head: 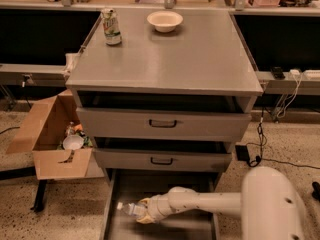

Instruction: Pick blue plastic bottle from bottom drawer and place on counter

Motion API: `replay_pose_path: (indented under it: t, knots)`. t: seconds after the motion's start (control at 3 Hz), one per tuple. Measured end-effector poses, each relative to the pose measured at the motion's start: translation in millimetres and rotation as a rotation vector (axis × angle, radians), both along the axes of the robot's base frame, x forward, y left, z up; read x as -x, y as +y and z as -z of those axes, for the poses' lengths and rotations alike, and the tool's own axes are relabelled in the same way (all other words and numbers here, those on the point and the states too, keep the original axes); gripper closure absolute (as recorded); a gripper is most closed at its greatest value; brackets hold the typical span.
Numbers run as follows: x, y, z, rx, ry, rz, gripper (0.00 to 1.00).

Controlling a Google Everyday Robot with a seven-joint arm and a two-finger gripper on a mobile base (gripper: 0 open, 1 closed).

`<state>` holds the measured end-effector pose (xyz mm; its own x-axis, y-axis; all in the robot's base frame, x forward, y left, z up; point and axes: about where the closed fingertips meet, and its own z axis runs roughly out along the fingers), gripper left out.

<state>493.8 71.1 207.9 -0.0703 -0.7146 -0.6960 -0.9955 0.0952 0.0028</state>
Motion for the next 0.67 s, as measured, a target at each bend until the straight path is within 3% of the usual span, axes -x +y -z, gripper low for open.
replay_pose_path:
  t: [0.33, 0.67]
  knots:
    - [0.2, -23.9, -13.4, -0.029, -0.052, -0.004, 1.00]
    - [0.2, -25.3, -12.4, -0.027, -0.053, -0.002, 1.00]
